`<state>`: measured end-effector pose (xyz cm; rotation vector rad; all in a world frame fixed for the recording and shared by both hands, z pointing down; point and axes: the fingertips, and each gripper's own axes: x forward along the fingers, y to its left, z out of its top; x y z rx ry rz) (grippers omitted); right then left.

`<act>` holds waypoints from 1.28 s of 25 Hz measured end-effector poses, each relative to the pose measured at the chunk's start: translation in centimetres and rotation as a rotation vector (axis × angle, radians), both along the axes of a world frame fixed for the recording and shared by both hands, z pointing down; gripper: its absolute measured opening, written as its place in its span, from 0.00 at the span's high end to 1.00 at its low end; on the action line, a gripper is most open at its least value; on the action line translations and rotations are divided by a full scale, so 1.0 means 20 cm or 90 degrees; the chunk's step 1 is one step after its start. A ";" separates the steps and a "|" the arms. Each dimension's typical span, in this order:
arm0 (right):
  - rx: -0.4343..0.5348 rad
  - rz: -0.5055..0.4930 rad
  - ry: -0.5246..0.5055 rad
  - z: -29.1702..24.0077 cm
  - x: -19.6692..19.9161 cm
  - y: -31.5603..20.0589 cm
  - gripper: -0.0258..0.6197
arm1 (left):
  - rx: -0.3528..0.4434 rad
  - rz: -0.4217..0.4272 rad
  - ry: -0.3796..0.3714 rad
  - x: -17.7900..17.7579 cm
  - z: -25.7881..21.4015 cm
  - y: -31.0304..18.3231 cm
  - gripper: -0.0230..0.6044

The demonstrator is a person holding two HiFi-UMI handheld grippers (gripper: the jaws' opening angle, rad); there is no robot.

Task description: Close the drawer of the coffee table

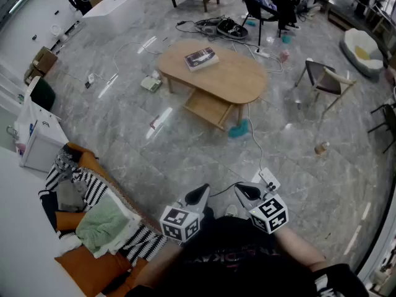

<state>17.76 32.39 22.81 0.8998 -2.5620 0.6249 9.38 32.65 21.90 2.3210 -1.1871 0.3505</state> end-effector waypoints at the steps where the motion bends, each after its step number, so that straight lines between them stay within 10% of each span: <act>1: 0.000 -0.001 0.000 0.00 0.00 0.00 0.96 | 0.001 -0.002 0.003 0.00 0.00 -0.01 0.97; 32: 0.013 -0.008 -0.041 -0.03 -0.02 0.07 0.96 | 0.016 -0.029 0.006 -0.07 -0.07 0.10 0.97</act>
